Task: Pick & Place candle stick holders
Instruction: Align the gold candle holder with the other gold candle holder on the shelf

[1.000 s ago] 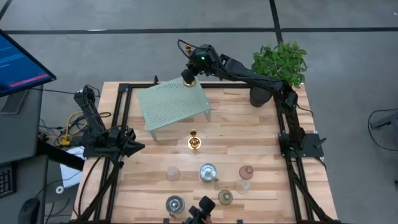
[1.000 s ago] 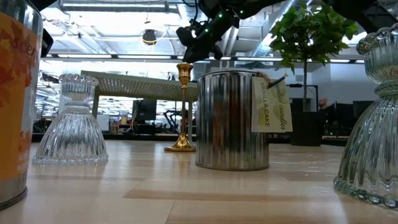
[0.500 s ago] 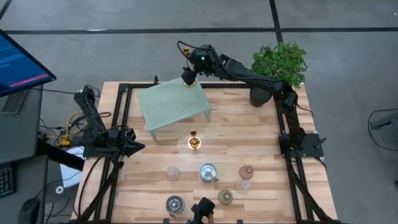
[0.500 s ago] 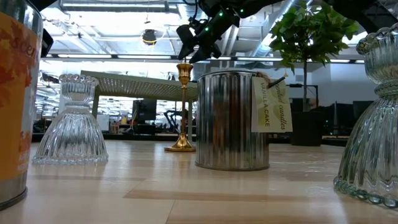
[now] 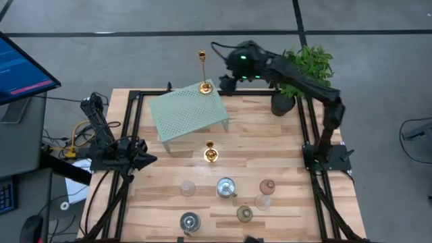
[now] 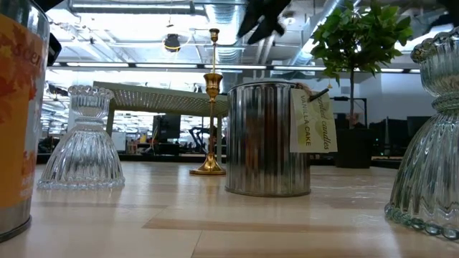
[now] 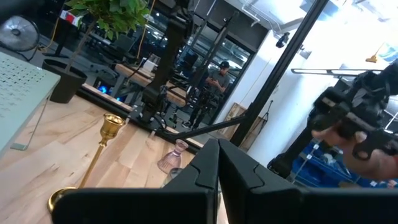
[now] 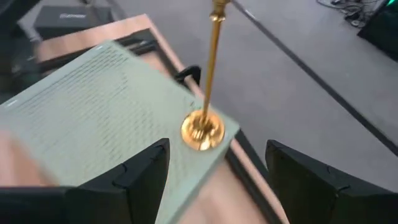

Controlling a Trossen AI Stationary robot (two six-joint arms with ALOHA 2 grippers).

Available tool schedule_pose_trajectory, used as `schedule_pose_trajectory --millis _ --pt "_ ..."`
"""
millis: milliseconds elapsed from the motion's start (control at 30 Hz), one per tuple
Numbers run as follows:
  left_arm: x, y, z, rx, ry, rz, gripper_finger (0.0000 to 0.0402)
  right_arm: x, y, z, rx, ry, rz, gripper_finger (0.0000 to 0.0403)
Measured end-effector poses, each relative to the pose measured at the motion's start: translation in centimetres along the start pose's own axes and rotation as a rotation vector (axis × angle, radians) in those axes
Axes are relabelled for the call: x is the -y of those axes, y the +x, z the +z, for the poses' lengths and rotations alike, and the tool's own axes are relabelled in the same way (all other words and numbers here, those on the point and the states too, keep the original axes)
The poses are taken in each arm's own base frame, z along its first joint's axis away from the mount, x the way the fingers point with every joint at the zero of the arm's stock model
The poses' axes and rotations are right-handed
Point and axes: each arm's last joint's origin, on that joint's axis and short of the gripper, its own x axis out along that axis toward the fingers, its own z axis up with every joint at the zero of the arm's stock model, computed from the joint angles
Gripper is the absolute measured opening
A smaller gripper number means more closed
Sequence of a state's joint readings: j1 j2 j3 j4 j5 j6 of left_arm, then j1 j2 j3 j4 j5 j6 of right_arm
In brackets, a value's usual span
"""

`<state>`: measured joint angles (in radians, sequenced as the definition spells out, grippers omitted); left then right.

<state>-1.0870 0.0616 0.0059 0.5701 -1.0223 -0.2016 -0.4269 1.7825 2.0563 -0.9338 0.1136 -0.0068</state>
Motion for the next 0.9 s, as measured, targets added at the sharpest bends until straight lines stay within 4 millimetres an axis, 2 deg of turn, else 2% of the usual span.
schedule_pose_trajectory --millis 133,333,433,500,567,667,800,900 --pt "0.0 0.0 0.0 0.003 -0.025 0.001 0.0008 -2.0 -6.5 -0.8 -0.006 -0.033 0.055 0.0255" --pt "0.0 0.0 0.0 0.003 -0.025 0.001 0.0008 -6.3 -15.2 -3.6 -0.044 -0.004 0.224 0.0255" --pt "0.0 0.0 0.0 0.003 -0.022 0.001 0.0008 -8.4 -18.7 -5.5 -0.009 0.026 0.242 0.0255" --pt "0.0 0.0 0.0 0.003 -0.019 0.001 0.0008 -9.8 -20.0 -7.2 0.002 0.042 0.221 0.0255" --pt "0.0 0.0 0.0 0.003 -0.015 0.002 0.0008 -11.2 -20.5 -9.3 -0.008 0.056 0.198 0.0255" --pt "0.0 0.0 0.0 0.003 0.01 0.002 0.0008 -13.4 -20.1 -13.0 -0.053 0.101 0.174 0.0255" --pt "0.0 0.0 0.0 0.005 0.015 0.015 0.0008 -16.4 -17.3 -17.7 -0.097 0.123 0.153 0.0255" --pt "-0.1 0.0 0.0 0.007 0.015 0.025 0.0008 -17.8 -14.5 -20.3 -0.08 0.118 0.157 0.0255"
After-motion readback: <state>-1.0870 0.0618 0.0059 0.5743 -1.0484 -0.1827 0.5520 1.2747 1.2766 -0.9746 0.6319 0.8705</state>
